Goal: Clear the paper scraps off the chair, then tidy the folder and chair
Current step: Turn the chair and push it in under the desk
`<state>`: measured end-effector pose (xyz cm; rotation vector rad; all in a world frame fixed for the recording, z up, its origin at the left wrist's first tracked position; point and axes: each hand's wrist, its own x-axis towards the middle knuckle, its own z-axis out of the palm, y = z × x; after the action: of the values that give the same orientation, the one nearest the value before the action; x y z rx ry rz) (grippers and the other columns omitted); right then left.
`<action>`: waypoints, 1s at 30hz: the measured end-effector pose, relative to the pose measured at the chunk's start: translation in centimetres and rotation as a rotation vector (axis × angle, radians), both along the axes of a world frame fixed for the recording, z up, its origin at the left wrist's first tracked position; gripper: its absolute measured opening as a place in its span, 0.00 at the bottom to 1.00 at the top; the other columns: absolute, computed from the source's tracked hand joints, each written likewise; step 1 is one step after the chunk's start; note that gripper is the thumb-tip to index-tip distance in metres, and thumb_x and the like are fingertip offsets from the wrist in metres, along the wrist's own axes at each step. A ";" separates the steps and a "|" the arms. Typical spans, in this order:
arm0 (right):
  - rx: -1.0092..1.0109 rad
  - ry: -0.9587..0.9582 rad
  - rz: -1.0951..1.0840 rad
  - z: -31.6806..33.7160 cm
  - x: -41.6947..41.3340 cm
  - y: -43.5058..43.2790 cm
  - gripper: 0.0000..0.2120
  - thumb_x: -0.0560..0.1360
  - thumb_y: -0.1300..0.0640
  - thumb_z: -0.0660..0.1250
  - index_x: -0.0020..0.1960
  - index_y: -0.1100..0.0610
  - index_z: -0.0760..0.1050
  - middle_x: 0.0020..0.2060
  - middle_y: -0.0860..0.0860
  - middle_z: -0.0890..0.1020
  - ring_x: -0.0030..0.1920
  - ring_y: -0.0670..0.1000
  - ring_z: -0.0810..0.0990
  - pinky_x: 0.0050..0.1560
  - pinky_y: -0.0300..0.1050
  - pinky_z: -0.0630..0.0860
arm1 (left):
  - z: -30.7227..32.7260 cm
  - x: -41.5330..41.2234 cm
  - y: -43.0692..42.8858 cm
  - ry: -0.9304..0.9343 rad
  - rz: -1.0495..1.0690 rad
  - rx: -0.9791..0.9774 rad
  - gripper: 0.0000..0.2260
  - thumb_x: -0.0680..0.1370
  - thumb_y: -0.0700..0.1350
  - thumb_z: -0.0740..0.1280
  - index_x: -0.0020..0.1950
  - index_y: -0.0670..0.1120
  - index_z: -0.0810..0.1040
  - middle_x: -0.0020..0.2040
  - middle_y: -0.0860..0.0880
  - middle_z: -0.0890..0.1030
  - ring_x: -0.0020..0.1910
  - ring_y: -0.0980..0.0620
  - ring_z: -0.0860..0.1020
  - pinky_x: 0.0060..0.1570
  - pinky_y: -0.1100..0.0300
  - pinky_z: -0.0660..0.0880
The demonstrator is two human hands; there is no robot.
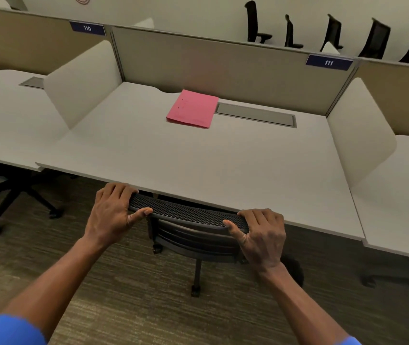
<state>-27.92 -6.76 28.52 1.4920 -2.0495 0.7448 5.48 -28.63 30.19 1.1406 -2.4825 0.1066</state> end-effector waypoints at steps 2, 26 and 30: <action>0.018 0.004 0.000 0.2 -0.6 -0.7 0.24 0.78 0.29 0.65 0.48 0.50 0.82 0.42 0.49 0.85 0.45 0.55 0.81 0.48 0.53 0.72 | 0.0 -0.7 -0.4 0.022 0.011 0.005 0.35 0.80 0.76 0.50 0.61 0.49 0.78 0.58 0.48 0.79 0.58 0.44 0.75 0.57 0.46 0.71; 0.068 0.005 -0.202 1.3 0.0 -4.5 0.23 0.83 0.36 0.58 0.47 0.52 0.82 0.42 0.50 0.85 0.46 0.56 0.79 0.53 0.54 0.69 | 0.6 -2.0 -5.1 0.025 -0.013 0.028 0.35 0.80 0.76 0.50 0.60 0.48 0.79 0.57 0.48 0.79 0.60 0.43 0.75 0.55 0.46 0.73; 0.090 0.006 -0.213 1.8 0.3 -4.7 0.25 0.83 0.36 0.57 0.47 0.52 0.83 0.42 0.51 0.85 0.46 0.56 0.80 0.52 0.54 0.70 | 0.5 -1.8 -5.6 0.030 -0.023 0.027 0.36 0.80 0.76 0.50 0.60 0.47 0.79 0.57 0.47 0.79 0.60 0.43 0.74 0.53 0.46 0.73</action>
<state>-27.63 -11.44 30.29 1.2930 -2.2198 0.5708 3.69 -34.19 30.65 1.1165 -2.4769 0.0492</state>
